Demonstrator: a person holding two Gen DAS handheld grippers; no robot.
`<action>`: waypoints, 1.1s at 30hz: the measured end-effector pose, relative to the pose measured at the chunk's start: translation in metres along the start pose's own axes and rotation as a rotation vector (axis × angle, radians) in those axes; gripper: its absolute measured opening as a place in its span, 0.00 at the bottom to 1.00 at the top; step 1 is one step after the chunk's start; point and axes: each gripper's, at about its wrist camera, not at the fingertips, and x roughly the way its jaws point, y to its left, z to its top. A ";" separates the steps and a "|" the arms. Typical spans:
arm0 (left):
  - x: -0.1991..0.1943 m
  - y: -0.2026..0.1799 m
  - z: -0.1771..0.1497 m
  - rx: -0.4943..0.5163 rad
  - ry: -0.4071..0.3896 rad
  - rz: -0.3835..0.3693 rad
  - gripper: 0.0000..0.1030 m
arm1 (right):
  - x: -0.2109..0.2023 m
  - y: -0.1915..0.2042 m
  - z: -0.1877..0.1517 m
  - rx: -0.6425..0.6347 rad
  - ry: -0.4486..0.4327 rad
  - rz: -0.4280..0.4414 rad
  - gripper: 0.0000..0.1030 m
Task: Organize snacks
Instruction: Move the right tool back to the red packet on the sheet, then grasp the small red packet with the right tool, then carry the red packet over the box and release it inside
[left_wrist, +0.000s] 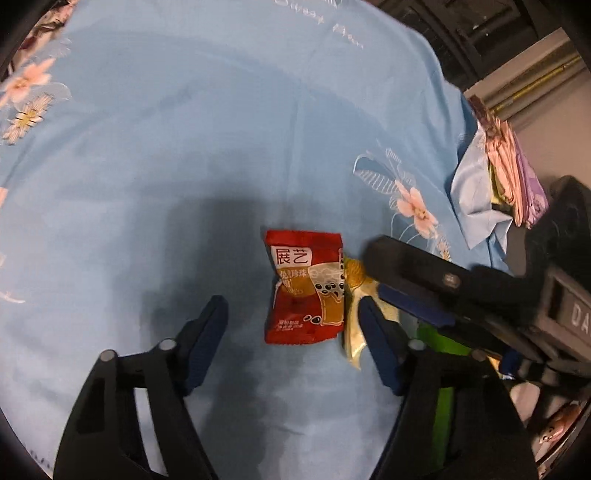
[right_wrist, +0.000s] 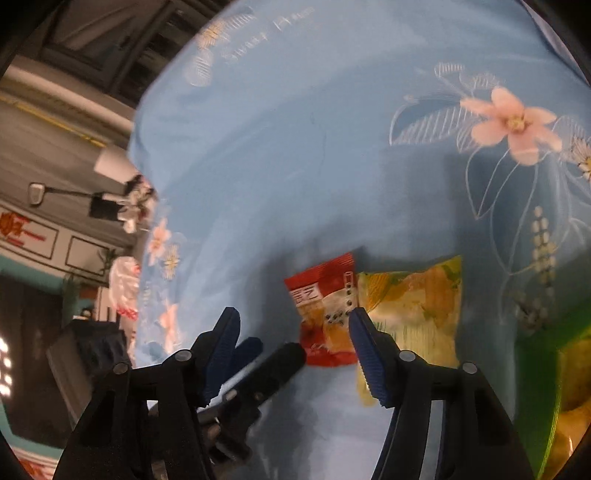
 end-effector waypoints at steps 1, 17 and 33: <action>0.005 0.000 0.000 -0.002 0.008 -0.006 0.63 | 0.007 -0.002 0.002 0.001 0.007 -0.018 0.60; 0.016 -0.013 -0.006 0.107 -0.026 0.025 0.29 | 0.031 -0.014 -0.006 0.019 0.048 -0.029 0.33; -0.108 -0.130 -0.082 0.365 -0.178 -0.087 0.29 | -0.149 0.009 -0.085 -0.012 -0.251 -0.010 0.33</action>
